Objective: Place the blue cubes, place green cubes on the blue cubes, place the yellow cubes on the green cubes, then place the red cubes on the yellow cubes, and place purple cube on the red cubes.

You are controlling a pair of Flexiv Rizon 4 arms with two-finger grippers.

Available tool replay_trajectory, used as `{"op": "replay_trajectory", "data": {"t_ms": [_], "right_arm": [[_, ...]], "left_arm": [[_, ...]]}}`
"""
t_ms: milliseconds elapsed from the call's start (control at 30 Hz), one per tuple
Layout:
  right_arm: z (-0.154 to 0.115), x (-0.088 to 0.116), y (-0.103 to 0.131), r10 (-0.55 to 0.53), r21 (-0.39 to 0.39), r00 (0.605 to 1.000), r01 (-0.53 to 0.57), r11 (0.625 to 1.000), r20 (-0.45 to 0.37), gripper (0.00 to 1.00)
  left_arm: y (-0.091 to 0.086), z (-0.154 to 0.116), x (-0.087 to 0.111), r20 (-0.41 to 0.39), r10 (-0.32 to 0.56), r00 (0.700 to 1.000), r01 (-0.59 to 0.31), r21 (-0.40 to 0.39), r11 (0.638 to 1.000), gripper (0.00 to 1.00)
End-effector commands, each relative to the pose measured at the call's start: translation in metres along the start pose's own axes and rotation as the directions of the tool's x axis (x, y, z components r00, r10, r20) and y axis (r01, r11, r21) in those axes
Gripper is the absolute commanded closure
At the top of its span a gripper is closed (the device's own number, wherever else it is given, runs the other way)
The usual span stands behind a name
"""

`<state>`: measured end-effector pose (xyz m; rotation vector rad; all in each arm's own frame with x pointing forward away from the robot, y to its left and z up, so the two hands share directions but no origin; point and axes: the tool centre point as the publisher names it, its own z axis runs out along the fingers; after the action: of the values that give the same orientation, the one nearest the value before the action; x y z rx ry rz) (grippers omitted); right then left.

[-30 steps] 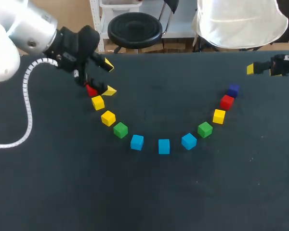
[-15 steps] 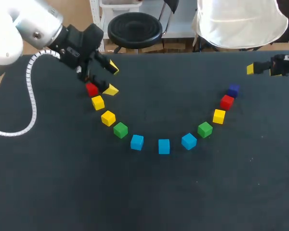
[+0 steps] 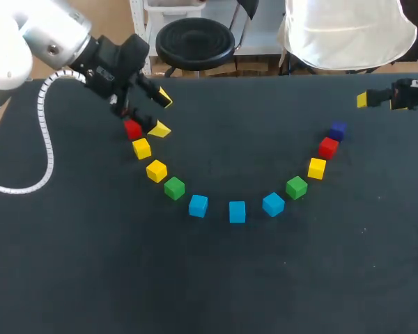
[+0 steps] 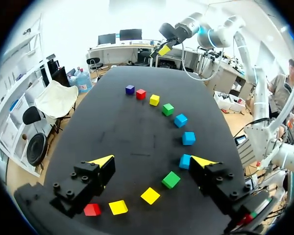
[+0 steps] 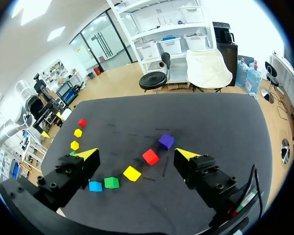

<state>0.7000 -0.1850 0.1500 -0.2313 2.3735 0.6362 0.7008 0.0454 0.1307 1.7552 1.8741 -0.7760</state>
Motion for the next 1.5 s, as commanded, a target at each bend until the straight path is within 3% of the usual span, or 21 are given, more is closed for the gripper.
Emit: {"op": "replay_trajectory", "data": {"t_ms": [33,100,200,267,467,600,733,867,933,1500], "right_arm": [[0.000,0.000,0.000,0.000,0.000,1.000,0.000,1.000,0.000,0.00],[-0.006,-0.014,0.020,-0.182,-0.055,0.983,0.182,0.982,0.001,0.00],[0.002,-0.018,0.055,-0.430,-0.202,0.898,0.406,0.891,-0.093,0.00],[0.008,-0.013,0.070,-0.520,-0.284,0.845,0.472,0.834,-0.124,0.00],[0.024,0.008,0.100,-0.680,-0.540,0.715,0.512,0.668,-0.162,0.00],[0.033,0.024,0.113,-0.768,-0.628,0.617,0.531,0.569,-0.174,0.00],[0.039,0.033,0.126,-0.807,-0.672,0.570,0.538,0.509,-0.155,0.00],[0.045,0.033,0.137,-0.817,-0.686,0.559,0.541,0.487,-0.140,0.00],[0.047,0.033,0.141,-0.801,-0.689,0.584,0.526,0.499,-0.133,0.00],[0.047,0.033,0.141,-0.801,-0.689,0.584,0.526,0.499,-0.133,0.00]], "left_arm": [[0.000,0.001,0.000,0.000,0.001,1.000,-0.001,-0.001,1.000,0.00],[0.000,0.001,0.000,0.000,0.001,1.000,-0.001,-0.001,1.000,0.00],[0.000,0.001,0.000,0.000,0.001,1.000,-0.001,-0.001,1.000,0.00],[0.000,0.001,0.000,0.000,0.001,1.000,-0.001,-0.001,1.000,0.00],[0.000,0.001,0.000,0.000,0.001,1.000,-0.001,-0.001,1.000,0.00],[0.000,0.001,0.000,0.000,0.001,1.000,-0.001,-0.001,1.000,0.00],[0.000,0.001,0.000,0.000,0.001,1.000,-0.001,-0.001,1.000,0.00],[0.000,0.001,0.000,0.000,0.001,1.000,-0.001,-0.001,1.000,0.00],[0.000,0.001,0.000,0.000,0.001,1.000,-0.001,-0.001,1.000,0.00],[0.000,0.001,0.000,0.000,0.001,1.000,-0.001,-0.001,1.000,0.00]]}}
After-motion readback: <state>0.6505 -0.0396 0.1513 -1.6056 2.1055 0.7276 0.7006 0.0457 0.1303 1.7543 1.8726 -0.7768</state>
